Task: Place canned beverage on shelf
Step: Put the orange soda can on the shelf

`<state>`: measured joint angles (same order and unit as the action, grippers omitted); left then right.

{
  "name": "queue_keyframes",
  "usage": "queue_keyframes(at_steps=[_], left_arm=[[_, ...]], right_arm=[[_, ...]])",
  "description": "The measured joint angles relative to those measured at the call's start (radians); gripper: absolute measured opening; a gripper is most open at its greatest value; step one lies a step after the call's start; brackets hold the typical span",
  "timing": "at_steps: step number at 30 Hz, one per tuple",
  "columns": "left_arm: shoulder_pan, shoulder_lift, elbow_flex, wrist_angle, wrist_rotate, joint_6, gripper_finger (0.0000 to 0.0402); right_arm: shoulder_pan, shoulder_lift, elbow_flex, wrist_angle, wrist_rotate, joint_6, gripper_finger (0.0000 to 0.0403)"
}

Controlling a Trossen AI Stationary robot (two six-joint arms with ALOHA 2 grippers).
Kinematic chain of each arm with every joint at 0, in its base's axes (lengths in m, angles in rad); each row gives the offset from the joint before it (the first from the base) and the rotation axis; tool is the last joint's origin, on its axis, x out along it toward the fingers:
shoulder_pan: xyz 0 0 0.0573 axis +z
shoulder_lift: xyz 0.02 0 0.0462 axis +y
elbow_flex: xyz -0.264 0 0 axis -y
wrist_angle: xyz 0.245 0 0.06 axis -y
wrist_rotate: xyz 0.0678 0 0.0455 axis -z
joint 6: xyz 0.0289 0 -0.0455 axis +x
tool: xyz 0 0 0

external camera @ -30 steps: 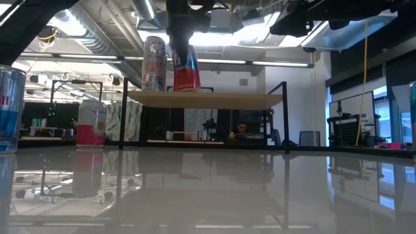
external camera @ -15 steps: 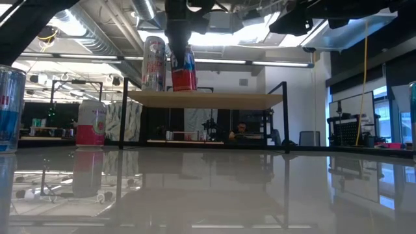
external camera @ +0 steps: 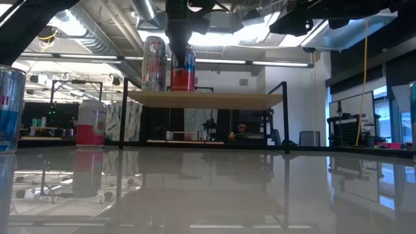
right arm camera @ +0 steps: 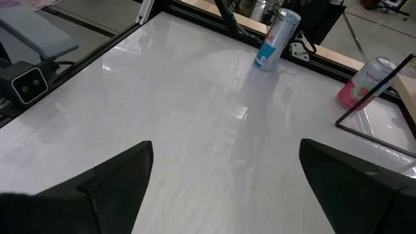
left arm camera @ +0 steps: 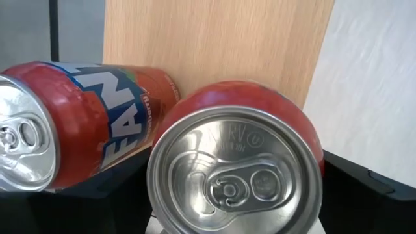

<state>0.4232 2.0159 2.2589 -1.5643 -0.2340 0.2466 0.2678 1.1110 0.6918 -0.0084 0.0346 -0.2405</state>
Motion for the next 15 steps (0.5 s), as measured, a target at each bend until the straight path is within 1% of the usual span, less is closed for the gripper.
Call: queue_keyframes(at_steps=[4,7,11,15], left_arm=[[0.0,0.0,0.0,0.001,-0.02,0.001,0.0334],[0.0,0.0,0.0,0.005,-0.046,0.01,0.0348],[0.0,0.0,0.0,0.007,-0.049,0.02,0.037],[-0.005,0.0,0.0,0.006,-0.085,0.027,0.0378]], right_arm=[[0.0,0.0,0.0,0.0,0.0,0.0,0.0381],[0.0,0.0,0.0,0.0,0.0,0.0,0.0381],[0.0,0.0,0.0,0.0,0.0,0.0,0.0381],[0.0,0.0,0.0,0.0,0.0,0.0,0.0381]])
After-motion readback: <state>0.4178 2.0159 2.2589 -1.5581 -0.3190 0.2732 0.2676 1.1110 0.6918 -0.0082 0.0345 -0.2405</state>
